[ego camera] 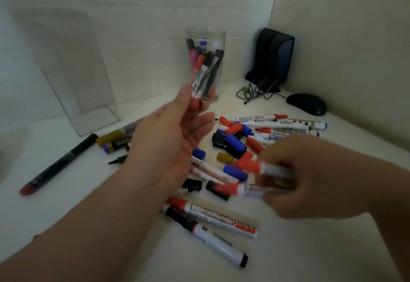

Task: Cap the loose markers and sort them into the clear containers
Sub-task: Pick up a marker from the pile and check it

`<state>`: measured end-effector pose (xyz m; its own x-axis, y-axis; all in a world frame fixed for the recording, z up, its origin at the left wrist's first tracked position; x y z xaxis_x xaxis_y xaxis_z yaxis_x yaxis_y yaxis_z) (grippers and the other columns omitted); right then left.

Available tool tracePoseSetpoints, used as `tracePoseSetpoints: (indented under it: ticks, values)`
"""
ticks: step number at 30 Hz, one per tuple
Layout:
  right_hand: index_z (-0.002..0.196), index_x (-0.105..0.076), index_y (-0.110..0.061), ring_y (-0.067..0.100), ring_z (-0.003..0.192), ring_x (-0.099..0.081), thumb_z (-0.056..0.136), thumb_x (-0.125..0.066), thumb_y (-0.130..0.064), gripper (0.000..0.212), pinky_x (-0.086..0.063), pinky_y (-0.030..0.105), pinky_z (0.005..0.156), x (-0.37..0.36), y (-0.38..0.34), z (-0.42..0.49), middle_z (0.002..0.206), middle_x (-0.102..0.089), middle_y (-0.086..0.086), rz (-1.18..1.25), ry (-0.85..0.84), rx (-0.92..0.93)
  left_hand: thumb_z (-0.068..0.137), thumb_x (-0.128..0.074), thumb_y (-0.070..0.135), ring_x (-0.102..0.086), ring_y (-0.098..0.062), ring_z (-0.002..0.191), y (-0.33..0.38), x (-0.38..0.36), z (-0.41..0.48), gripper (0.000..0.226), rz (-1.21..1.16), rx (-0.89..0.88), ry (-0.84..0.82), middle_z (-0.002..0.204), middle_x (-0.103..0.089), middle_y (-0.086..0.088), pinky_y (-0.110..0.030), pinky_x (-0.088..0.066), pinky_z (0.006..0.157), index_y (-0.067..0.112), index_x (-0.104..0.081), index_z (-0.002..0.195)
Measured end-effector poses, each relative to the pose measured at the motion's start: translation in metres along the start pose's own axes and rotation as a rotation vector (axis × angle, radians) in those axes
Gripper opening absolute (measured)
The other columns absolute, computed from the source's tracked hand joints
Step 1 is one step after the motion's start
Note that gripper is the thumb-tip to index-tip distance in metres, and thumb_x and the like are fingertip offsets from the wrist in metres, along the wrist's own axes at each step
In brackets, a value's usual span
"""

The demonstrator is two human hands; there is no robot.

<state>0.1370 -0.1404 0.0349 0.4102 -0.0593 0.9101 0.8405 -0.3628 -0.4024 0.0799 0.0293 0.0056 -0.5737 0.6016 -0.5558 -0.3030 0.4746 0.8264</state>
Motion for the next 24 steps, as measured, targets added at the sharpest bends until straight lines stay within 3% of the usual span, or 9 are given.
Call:
tracePoseSetpoints:
  ticks: [2, 5, 8, 10, 14, 20, 22, 24]
  values:
    - [0.076, -0.071, -0.039, 0.009, 0.047, -0.054, 0.078, -0.076, -0.042, 0.007, -0.045, 0.022, 0.045, 0.033, 0.001, -0.011, 0.061, -0.064, -0.007, 0.203, 0.258, 0.079, 0.088, -0.068, 0.038, -0.074, -0.019, 0.075, -0.003, -0.006, -0.002, 0.028, 0.02, 0.029, -0.071, 0.088, -0.076, -0.011, -0.027, -0.059, 0.064, 0.01, -0.068, 0.081]
    - [0.077, -0.074, -0.044, 0.023, 0.051, -0.06, 0.067, -0.065, -0.056, 0.018, -0.05, 0.025, 0.049, 0.047, 0.002, -0.016, 0.061, -0.067, 0.001, 0.391, 0.416, 0.09, 0.083, -0.069, 0.036, -0.076, -0.025, 0.079, -0.008, -0.015, -0.008, 0.028, 0.03, 0.05, -0.157, 0.089, -0.076, -0.016, -0.032, -0.062, 0.071, 0.008, -0.069, 0.08]
    - [0.082, -0.075, -0.043, 0.027, 0.059, -0.061, 0.07, -0.075, -0.058, 0.019, -0.052, 0.03, 0.057, 0.043, 0.003, -0.012, 0.067, -0.067, 0.007, 0.395, 0.461, 0.074, 0.079, -0.068, 0.038, -0.075, -0.029, 0.084, -0.011, -0.023, -0.012, 0.03, 0.029, 0.063, -0.225, 0.091, -0.076, -0.02, -0.034, -0.062, 0.073, 0.008, -0.072, 0.078]
    - [0.085, -0.076, -0.041, 0.029, 0.062, -0.062, 0.066, -0.073, -0.056, 0.023, -0.051, 0.033, 0.059, 0.044, 0.001, -0.011, 0.07, -0.068, 0.01, 0.375, 0.476, 0.053, 0.079, -0.066, 0.038, -0.075, -0.028, 0.082, -0.01, -0.026, -0.013, 0.029, 0.041, 0.056, -0.249, 0.09, -0.076, -0.02, -0.034, -0.062, 0.071, 0.012, -0.075, 0.071]
    - [0.086, -0.075, -0.043, 0.024, 0.066, -0.065, 0.062, -0.071, -0.059, 0.029, -0.053, 0.022, 0.064, 0.048, 0.0, -0.013, 0.075, -0.071, 0.004, 0.353, 0.491, 0.022, 0.076, -0.068, 0.039, -0.076, -0.029, 0.082, -0.01, -0.027, -0.015, 0.029, 0.046, 0.046, -0.247, 0.09, -0.076, -0.021, -0.035, -0.062, 0.071, 0.011, -0.074, 0.071]
    - [0.086, -0.073, -0.049, 0.017, 0.066, -0.069, 0.062, -0.076, -0.065, 0.028, -0.058, 0.029, 0.065, 0.052, 0.007, -0.017, 0.076, -0.074, -0.005, 0.343, 0.525, 0.012, 0.074, -0.069, 0.038, -0.076, -0.029, 0.081, -0.008, -0.026, -0.016, 0.027, 0.068, 0.03, -0.252, 0.09, -0.076, -0.02, -0.033, -0.062, 0.068, 0.012, -0.074, 0.068]
    - [0.088, -0.075, -0.046, 0.022, 0.068, -0.069, 0.062, -0.071, -0.062, 0.03, -0.06, 0.037, 0.067, 0.049, 0.005, -0.016, 0.076, -0.074, -0.001, 0.32, 0.504, 0.009, 0.071, -0.07, 0.039, -0.076, -0.027, 0.077, -0.01, -0.029, -0.019, 0.027, 0.129, 0.018, -0.295, 0.09, -0.076, -0.019, -0.032, -0.063, 0.066, 0.012, -0.075, 0.069]
    - [0.086, -0.077, -0.041, 0.021, 0.063, -0.068, 0.064, -0.068, -0.055, 0.028, -0.058, 0.034, 0.062, 0.048, 0.002, -0.016, 0.073, -0.072, -0.003, 0.288, 0.491, 0.024, 0.068, -0.072, 0.038, -0.075, -0.025, 0.074, -0.013, -0.032, -0.022, 0.026, 0.175, 0.015, -0.325, 0.089, -0.076, -0.018, -0.031, -0.063, 0.066, 0.013, -0.077, 0.073]
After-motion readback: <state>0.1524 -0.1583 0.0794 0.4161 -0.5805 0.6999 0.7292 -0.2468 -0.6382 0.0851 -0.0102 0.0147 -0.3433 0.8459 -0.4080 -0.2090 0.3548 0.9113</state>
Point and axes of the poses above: each hand's wrist, its own z-axis towards the middle knuckle, its own x-axis out of the back of the hand, y = z × x, the point moved 7 cm from there along z, towards the middle knuckle
